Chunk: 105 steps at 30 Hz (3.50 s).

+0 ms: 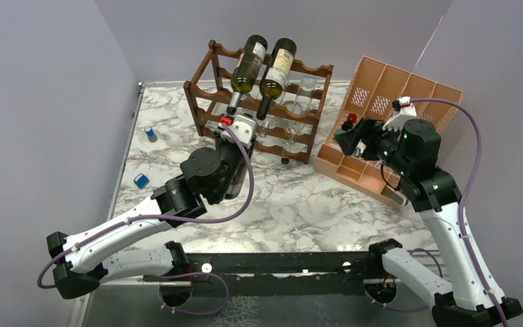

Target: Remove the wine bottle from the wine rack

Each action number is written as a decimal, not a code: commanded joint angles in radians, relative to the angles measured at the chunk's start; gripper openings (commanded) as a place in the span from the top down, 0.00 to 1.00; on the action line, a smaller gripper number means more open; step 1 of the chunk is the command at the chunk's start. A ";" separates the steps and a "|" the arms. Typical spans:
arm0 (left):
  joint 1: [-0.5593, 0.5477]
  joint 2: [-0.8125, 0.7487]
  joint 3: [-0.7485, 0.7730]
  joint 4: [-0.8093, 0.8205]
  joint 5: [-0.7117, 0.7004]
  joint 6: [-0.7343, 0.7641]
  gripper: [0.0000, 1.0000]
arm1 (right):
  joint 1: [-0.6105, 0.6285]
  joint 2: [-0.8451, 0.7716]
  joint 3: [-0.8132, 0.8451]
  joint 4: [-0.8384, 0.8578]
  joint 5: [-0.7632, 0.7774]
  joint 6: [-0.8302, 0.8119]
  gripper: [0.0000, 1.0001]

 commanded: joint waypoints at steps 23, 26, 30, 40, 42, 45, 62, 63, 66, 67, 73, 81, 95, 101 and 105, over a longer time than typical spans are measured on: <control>0.976 0.089 -0.245 0.402 0.174 -0.175 1.00 | 0.000 -0.134 -0.113 -0.023 -0.038 -0.125 0.01; 1.030 0.141 -0.265 0.511 0.203 -0.176 1.00 | 0.000 -0.136 -0.102 -0.027 -0.040 -0.128 0.01; 1.095 0.197 -0.280 0.619 0.231 -0.204 1.00 | 0.000 -0.134 -0.070 -0.046 -0.039 -0.139 0.01; 1.163 0.249 -0.382 0.834 0.263 -0.167 1.00 | 0.000 -0.144 -0.055 -0.080 -0.059 -0.125 0.01; 1.163 0.250 -0.414 0.877 0.291 -0.134 1.00 | -0.001 -0.136 -0.051 -0.086 -0.066 -0.117 0.01; 1.163 0.256 -0.458 0.924 0.302 -0.125 1.00 | 0.000 -0.130 -0.042 -0.096 -0.068 -0.106 0.01; 1.119 0.215 -0.532 0.960 0.162 -0.094 0.94 | 0.000 -0.160 -0.071 -0.083 -0.051 -0.093 0.01; 1.112 0.208 -0.535 0.960 0.133 -0.087 0.90 | 0.000 -0.156 -0.068 -0.084 -0.052 -0.093 0.01; 1.087 0.181 -0.553 0.961 0.077 -0.074 0.76 | 0.000 -0.148 -0.060 -0.083 -0.058 -0.092 0.01; 1.079 0.173 -0.555 0.961 0.072 -0.069 0.75 | 0.000 -0.149 -0.060 -0.081 -0.059 -0.089 0.01; 1.046 0.157 -0.562 0.961 0.057 -0.044 0.61 | 0.000 -0.163 -0.067 -0.087 -0.062 -0.076 0.00; 1.034 0.138 -0.570 0.963 -0.003 -0.045 0.25 | 0.000 -0.178 -0.061 -0.106 -0.043 -0.085 0.01; 0.969 -0.241 -0.526 0.533 0.006 -0.274 0.00 | 0.000 -0.140 -0.038 -0.090 -0.028 -0.125 0.01; 0.930 -0.366 -0.356 0.081 0.103 -0.477 0.00 | 0.000 -0.070 -0.004 -0.093 -0.033 -0.131 0.01; 0.894 -0.347 -0.250 -0.019 0.224 -0.500 0.00 | 0.000 -0.009 0.057 -0.085 -0.077 -0.108 0.01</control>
